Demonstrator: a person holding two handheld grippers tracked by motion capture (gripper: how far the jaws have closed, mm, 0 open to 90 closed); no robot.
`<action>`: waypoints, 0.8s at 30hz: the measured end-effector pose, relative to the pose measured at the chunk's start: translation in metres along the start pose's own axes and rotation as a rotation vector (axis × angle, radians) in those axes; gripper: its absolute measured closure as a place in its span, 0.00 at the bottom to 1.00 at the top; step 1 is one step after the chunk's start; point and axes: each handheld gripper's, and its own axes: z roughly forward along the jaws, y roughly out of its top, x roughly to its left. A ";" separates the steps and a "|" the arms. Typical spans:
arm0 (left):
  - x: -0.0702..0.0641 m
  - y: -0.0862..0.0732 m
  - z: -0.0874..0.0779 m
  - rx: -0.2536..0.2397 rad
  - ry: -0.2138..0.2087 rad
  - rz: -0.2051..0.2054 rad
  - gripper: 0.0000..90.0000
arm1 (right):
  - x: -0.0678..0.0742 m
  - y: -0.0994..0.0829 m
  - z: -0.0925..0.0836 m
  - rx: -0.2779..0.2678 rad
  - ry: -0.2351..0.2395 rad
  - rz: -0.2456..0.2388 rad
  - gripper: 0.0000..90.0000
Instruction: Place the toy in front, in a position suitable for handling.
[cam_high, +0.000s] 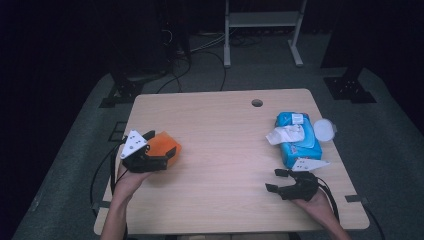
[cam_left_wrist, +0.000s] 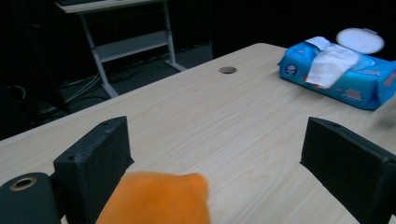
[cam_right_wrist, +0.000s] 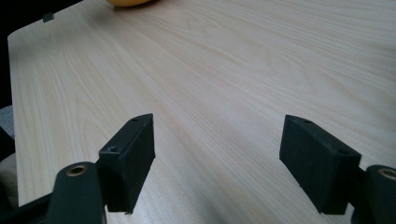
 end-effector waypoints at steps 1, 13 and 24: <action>0.006 -0.002 -0.003 0.000 0.017 -0.007 0.09 | 0.000 0.000 0.000 0.001 0.000 -0.001 0.28; 0.041 -0.033 -0.006 0.048 0.101 -0.093 0.09 | 0.002 0.000 0.002 0.018 0.007 -0.009 0.28; 0.056 -0.057 0.002 0.077 0.117 -0.150 0.09 | 0.003 0.000 0.003 0.029 0.012 -0.013 0.28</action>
